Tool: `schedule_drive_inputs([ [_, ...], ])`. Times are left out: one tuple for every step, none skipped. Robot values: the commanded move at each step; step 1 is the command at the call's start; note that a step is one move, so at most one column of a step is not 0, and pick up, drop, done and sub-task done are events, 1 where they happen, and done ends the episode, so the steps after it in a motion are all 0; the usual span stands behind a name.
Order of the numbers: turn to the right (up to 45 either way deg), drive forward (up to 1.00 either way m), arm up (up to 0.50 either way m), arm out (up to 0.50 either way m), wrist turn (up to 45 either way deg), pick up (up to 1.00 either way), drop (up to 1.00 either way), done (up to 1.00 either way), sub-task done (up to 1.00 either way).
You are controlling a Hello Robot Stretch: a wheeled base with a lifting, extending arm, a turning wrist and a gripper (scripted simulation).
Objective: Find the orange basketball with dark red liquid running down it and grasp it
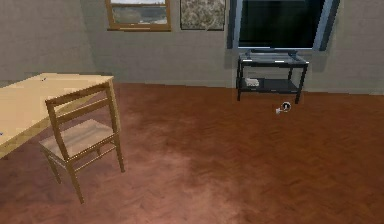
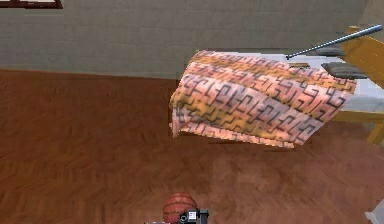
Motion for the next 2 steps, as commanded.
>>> schedule_drive_inputs([
  [0.0,0.00,0.00,0.00,45.0,0.00,0.00,0.00,0.00],
  [0.0,0.00,0.00,0.00,30.0,0.00,0.00,0.00,0.00],
])
